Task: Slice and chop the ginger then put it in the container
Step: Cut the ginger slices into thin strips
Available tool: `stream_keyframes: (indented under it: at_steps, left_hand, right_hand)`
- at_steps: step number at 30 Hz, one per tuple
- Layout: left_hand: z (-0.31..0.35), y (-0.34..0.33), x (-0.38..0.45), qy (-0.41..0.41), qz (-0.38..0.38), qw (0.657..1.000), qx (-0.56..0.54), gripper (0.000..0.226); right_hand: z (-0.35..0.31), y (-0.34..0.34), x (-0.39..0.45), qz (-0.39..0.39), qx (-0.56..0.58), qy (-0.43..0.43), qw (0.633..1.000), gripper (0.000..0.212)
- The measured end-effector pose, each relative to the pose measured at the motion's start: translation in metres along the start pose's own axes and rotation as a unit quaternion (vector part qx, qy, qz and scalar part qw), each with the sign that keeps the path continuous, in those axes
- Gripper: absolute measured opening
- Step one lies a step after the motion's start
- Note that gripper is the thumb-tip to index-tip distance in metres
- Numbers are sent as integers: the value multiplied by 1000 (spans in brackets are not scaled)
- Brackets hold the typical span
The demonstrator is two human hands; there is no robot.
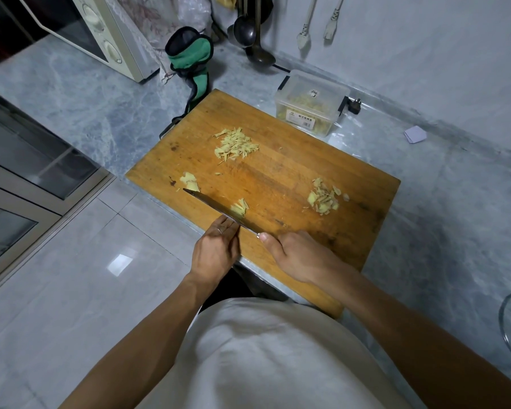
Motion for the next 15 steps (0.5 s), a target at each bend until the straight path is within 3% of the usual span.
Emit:
stream_keyframes:
  at_steps: [4,10,13,15]
  left_hand:
    - [0,-1,1,2,0,1000,2,30]
    - [-1,-8,-1,16,-14,1000,-13,50]
    - [0,-8,0,21,-10,1000,-20,46]
    - [2,0,-1,28,7,999,-16,30]
  right_hand:
    - [1,1,-1,-1,-3,-9,1000,69]
    - [1,3,1,7,14,-16,1000,72]
    - [0,3,-3,1,13,-17,1000,71]
    - [-2,0,-6,-7,5,-18,1000,67]
Point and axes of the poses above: each hand's wrist, its own x-axis towards the middle knuckle, its own y-axis out of the back of the hand, z = x × y, the point moved 3 cm from there along x, towards the middle knuckle, and after that the axes turned 13 degrees about x, right-handed, at the moved point
